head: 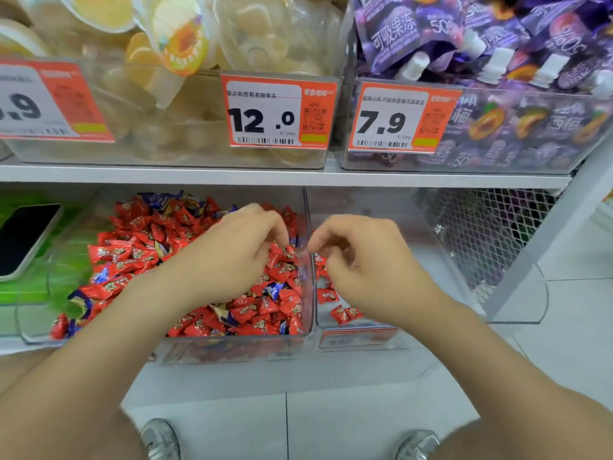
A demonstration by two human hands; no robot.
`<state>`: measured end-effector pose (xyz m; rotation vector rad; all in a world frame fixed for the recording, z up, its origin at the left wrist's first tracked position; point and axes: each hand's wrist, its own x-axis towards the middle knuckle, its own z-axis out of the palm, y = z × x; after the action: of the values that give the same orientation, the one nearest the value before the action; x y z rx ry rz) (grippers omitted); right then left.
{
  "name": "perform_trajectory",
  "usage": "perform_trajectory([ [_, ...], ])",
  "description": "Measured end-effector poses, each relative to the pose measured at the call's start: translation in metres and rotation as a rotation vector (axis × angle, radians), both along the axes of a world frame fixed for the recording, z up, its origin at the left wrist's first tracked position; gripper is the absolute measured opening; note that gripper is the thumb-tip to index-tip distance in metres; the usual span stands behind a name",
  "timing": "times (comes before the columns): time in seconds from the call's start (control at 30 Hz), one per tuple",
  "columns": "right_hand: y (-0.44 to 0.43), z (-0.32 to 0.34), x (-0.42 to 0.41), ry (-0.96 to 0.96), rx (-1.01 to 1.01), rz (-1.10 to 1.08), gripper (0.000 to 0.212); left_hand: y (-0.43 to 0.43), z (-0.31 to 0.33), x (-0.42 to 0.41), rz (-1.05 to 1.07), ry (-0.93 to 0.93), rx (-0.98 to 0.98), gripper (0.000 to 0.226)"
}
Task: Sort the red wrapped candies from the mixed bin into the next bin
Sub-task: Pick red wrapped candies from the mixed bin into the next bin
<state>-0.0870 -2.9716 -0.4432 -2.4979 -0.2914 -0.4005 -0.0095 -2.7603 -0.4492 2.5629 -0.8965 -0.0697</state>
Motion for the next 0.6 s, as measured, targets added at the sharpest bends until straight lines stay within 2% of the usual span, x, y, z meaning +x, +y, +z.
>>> perform_trajectory([
  [0.07,0.019,-0.003,0.001,-0.005,-0.104,0.215,0.032,0.014,0.002,0.003,-0.047,0.077,0.191,0.044],
  [0.13,0.033,-0.012,0.007,0.092,-0.37,0.379,0.025,0.021,0.005,0.002,-0.088,0.2,0.241,0.038],
  [0.2,0.041,-0.018,0.015,0.116,-0.651,0.397,0.03,0.025,0.006,0.001,-0.076,0.254,0.197,0.03],
  [0.27,0.046,-0.019,0.023,0.079,-0.786,0.33,0.04,0.027,0.002,0.003,-0.084,0.214,0.213,0.042],
  [0.33,0.052,-0.021,0.029,0.025,-0.824,0.293,0.044,0.027,-0.005,0.005,-0.13,0.158,0.259,0.059],
  [0.43,0.062,-0.025,0.033,0.06,-0.817,0.287,0.036,0.024,-0.012,0.005,-0.151,0.114,0.338,0.04],
  [0.5,0.062,-0.025,0.035,0.101,-0.737,0.263,0.023,0.021,-0.011,0.006,-0.135,0.11,0.32,0.03],
  [0.6,0.054,-0.027,0.037,0.118,-0.57,0.268,0.019,0.02,-0.011,0.009,-0.1,0.116,0.253,0.027],
])
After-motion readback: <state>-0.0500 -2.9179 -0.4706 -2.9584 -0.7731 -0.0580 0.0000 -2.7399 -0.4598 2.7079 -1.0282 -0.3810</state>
